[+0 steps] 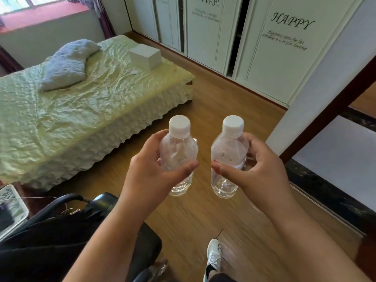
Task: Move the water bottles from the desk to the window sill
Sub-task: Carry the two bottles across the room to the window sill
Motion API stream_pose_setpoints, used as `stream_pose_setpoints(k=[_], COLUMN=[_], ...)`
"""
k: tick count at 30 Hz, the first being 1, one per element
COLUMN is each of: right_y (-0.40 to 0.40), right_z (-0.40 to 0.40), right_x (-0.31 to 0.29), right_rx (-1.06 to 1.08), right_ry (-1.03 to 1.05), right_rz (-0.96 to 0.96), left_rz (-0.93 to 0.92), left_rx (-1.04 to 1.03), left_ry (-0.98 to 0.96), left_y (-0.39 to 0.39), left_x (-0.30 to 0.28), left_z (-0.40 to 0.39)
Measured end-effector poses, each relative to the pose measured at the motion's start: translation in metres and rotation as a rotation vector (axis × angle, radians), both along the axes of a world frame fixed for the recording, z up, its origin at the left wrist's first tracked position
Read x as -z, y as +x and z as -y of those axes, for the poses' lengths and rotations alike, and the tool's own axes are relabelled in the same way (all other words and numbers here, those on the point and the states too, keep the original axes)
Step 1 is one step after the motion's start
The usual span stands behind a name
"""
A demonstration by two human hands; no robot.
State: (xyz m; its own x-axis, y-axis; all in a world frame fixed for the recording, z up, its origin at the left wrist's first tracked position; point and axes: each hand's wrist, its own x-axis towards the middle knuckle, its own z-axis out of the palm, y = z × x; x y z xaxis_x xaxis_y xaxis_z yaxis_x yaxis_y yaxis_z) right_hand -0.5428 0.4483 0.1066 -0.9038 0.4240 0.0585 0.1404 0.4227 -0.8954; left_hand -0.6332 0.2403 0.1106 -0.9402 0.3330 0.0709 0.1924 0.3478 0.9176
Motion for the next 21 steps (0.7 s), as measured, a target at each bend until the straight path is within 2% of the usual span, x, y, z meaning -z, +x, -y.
stream_pose_setpoints(k=[10,21], right_y=[-0.062,-0.109], right_z=[-0.087,-0.123], right_x=[-0.01,-0.01], right_rx=[-0.098,-0.111], right_ry=[-0.006,-0.028], right_rz=[-0.03,-0.016], left_rz=[-0.039,-0.068], left_rx=[-0.056,-0.051], left_ry=[0.031,-0.006], left_y=[-0.045,-0.089], left_x=[-0.005,0.002], left_z=[-0.079,-0.112])
